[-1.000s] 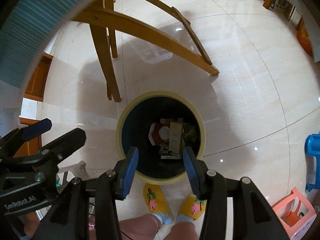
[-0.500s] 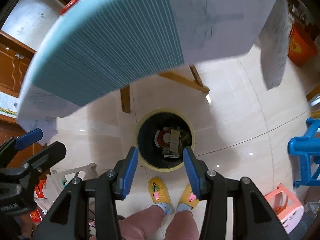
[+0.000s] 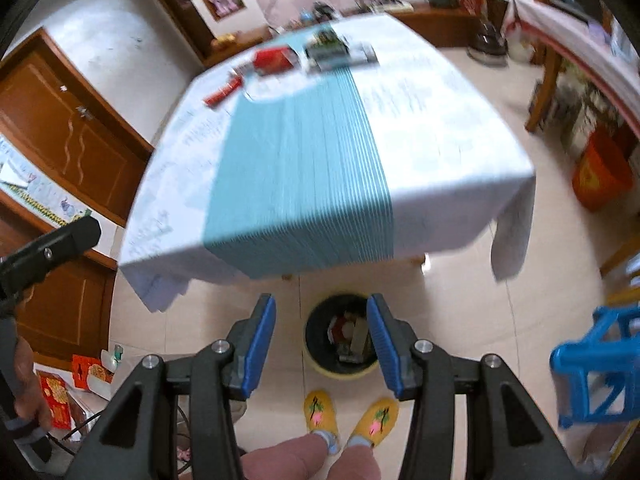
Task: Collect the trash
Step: 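Raise both tools back toward the table, then lower the left gripper onto the red snack wrapper and close on it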
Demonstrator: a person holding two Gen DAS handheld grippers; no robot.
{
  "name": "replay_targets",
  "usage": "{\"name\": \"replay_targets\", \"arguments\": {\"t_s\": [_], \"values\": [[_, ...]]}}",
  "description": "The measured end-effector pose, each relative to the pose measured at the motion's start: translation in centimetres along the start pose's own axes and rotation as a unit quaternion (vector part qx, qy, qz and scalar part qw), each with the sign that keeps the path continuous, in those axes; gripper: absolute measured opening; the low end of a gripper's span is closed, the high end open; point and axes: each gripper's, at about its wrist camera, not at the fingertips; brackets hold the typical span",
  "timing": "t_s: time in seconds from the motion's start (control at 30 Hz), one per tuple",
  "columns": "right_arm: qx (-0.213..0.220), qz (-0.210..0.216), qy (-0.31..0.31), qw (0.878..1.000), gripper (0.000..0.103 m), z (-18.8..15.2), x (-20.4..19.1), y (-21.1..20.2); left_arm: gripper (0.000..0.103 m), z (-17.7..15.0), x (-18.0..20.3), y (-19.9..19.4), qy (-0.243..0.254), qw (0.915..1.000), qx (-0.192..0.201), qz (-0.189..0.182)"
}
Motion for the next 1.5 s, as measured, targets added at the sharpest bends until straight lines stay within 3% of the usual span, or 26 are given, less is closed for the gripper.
{"name": "replay_targets", "arguments": {"t_s": [0.43,0.63,0.83,1.0,1.2,1.37,1.5], "values": [[0.049,0.046,-0.081,0.994,0.048,6.2,-3.2,-2.9,0.09,2.5,-1.3,-3.3,-0.047,0.9962,0.033,0.066],[0.05,0.062,-0.105,0.991,0.048,8.8,-4.7,-2.3,0.09,4.2,-2.9,-2.4,-0.049,0.995,0.022,0.084],[0.046,0.073,-0.103,0.991,0.048,12.0,-6.1,-0.4,0.09,8.1,-5.8,0.6,-0.034,0.9939,0.013,0.104],[0.038,0.066,-0.081,0.994,0.048,15.6,-7.3,2.7,0.09,13.8,-9.1,5.5,-0.01,0.995,0.002,0.099],[0.024,0.042,-0.021,0.999,0.048,20.8,-7.9,8.1,0.09,22.2,-12.7,14.6,0.032,0.9952,-0.038,0.084],[0.016,0.03,0.043,0.998,0.048,25.2,-7.8,13.5,0.09,27.4,-13.5,23.4,0.07,0.9921,-0.079,0.068],[0.01,0.023,0.085,0.996,0.048,28.0,-7.3,17.4,0.09,29.2,-12.4,29.8,0.11,0.987,-0.103,0.056]]}}
Point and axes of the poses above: each gripper's, at about its wrist camera, not at the fingertips, and y roughly the way its jaws point, x to its right, z to its top, and after that the axes turned 2 degrees about z, right-handed
